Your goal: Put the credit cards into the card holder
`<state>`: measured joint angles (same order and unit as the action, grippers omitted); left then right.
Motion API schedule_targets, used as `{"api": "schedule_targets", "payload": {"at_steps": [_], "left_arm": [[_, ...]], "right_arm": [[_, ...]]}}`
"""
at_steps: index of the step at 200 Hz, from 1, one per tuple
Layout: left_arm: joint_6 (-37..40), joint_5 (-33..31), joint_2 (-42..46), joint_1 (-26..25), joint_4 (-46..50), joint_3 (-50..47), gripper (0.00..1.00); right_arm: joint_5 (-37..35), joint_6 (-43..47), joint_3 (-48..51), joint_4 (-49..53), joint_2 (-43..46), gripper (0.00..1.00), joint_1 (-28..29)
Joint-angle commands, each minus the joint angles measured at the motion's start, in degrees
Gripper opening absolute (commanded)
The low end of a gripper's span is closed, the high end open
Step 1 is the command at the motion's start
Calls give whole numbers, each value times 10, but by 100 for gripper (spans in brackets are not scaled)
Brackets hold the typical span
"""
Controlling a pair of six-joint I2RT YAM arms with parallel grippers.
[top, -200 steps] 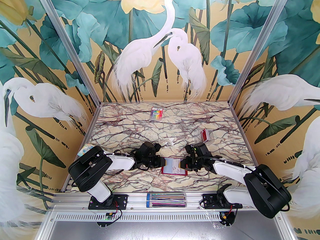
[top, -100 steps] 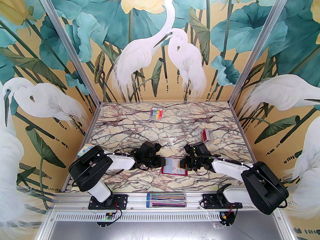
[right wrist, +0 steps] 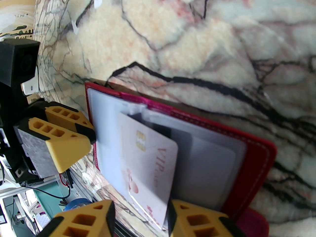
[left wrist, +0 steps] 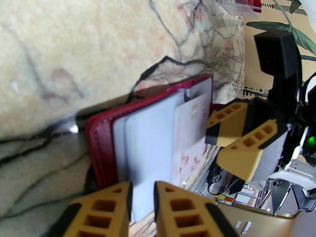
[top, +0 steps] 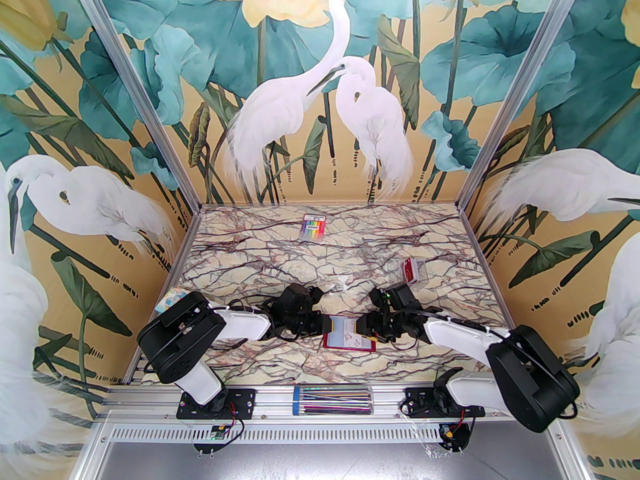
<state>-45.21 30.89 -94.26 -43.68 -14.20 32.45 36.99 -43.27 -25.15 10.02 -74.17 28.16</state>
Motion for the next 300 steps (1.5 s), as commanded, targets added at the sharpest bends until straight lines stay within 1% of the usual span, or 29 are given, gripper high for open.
{"api": "schedule_targets", "payload": {"at_steps": [1,27,61,76,167,300], "left_arm": [[12,-15,-10,-4,28,5,22],[12,-16,-10,-5,28,4,22],[12,-17,-10,-5,29,4,22],[12,-16,-11,-5,28,4,22],[12,-16,-11,-7,28,3,22],[15,-15,-10,-8,34,6,21]], "right_arm": [[-29,8,-25,45,17,41,3],[-53,-2,-36,70,19,41,8],[-104,-14,-56,109,29,42,29],[-116,-17,-63,120,26,42,33],[-141,-28,-89,119,-28,36,59],[-166,-19,-112,147,-50,34,73]]}}
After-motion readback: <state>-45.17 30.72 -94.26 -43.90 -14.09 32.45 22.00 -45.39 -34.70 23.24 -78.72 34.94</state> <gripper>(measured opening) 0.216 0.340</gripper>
